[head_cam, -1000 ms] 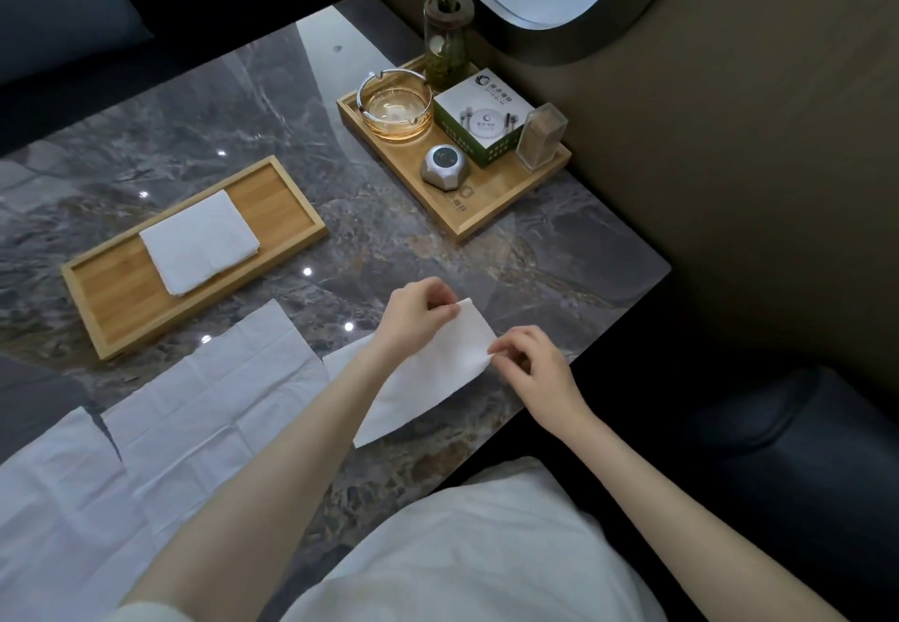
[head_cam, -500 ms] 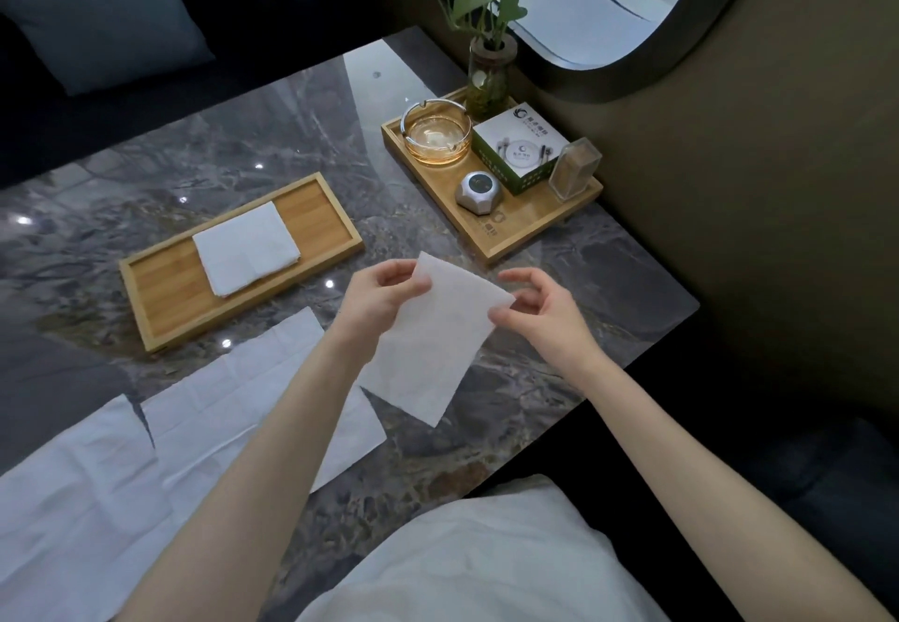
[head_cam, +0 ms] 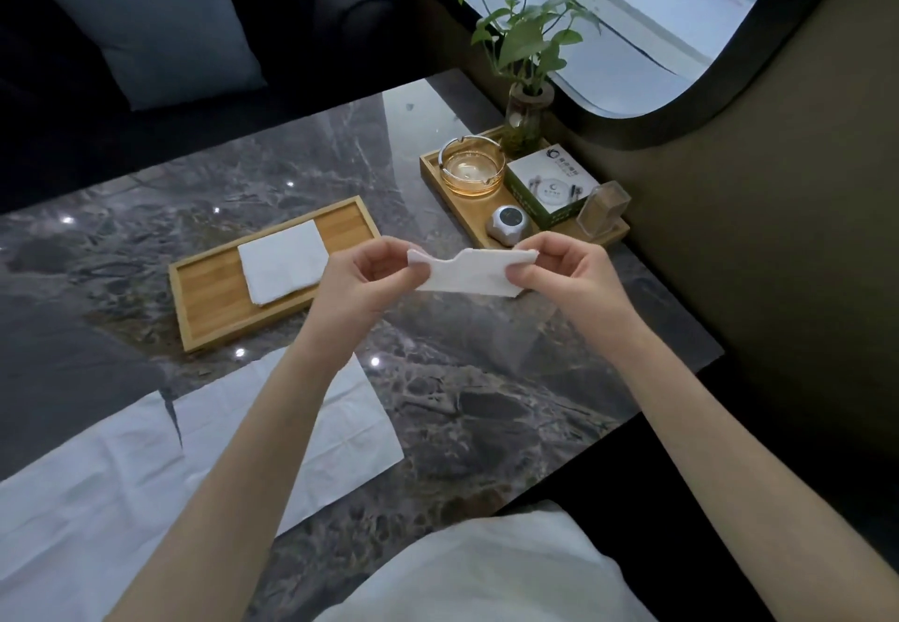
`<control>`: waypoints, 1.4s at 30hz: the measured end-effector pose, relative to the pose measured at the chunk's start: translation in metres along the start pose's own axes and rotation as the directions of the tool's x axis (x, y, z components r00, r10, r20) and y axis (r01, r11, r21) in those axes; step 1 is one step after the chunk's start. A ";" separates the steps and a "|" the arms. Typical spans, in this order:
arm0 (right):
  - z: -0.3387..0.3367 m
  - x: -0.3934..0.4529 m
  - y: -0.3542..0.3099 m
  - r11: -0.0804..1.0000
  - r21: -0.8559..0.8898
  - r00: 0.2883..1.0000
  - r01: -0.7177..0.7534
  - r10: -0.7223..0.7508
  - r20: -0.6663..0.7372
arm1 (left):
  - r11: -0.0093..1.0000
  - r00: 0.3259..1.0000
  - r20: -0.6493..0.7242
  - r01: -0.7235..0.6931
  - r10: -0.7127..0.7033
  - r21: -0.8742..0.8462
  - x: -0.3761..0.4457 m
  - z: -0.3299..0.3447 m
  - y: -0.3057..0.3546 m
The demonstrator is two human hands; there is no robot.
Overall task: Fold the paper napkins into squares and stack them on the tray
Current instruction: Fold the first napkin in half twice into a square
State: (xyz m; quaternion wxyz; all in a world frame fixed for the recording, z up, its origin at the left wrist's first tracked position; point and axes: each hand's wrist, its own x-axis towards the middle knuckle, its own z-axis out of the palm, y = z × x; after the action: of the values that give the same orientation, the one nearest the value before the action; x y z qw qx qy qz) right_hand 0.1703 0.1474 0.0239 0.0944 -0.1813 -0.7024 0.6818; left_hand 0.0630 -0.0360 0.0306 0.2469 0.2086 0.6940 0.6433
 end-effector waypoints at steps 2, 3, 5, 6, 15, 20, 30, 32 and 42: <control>0.003 -0.006 0.007 0.999 -0.052 0.999 -0.016 0.017 0.036 | 0.999 1.000 0.024 -0.008 0.007 0.045 -0.011 -0.001 -0.006; 0.005 -0.009 0.013 0.997 -0.076 0.998 -0.031 0.036 0.057 | 0.998 1.000 0.027 0.007 -0.009 0.070 -0.017 -0.002 -0.012; 0.009 -0.016 0.030 0.990 -0.116 0.991 -0.080 0.092 0.098 | 0.989 0.997 0.022 0.073 -0.076 0.127 -0.028 -0.004 -0.029; 0.010 -0.020 0.040 0.984 -0.142 0.985 -0.107 0.124 0.118 | 0.979 0.993 0.013 0.113 -0.117 0.170 -0.034 -0.005 -0.039; 0.019 -0.049 0.119 0.895 -0.373 0.922 -0.246 0.335 0.196 | 0.912 0.952 -0.008 0.295 -0.305 0.284 -0.077 -0.002 -0.109; 0.023 -0.039 0.121 0.919 -0.314 0.947 -0.237 0.291 0.136 | 0.930 0.956 -0.068 0.292 -0.284 0.224 -0.064 -0.006 -0.114; 0.038 0.012 0.119 0.940 -0.162 0.953 -0.299 0.302 -0.011 | 0.898 0.959 -0.130 0.282 -0.253 0.338 -0.014 -0.017 -0.125; 0.041 0.018 0.124 0.929 -0.202 0.950 -0.311 0.311 -0.031 | 0.867 0.958 -0.136 0.288 -0.254 0.407 -0.005 -0.018 -0.131; 0.051 0.031 0.132 0.740 -0.614 0.961 -0.275 0.232 -0.151 | 0.787 0.948 -0.192 0.318 -0.254 0.529 0.011 -0.016 -0.147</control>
State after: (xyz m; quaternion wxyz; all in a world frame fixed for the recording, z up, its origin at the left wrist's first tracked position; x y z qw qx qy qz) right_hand 0.1391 0.1131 -0.1133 -0.0426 -0.3181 -0.8547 0.4081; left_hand 0.0485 -0.0538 -0.1155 0.2317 0.1274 0.8863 0.3803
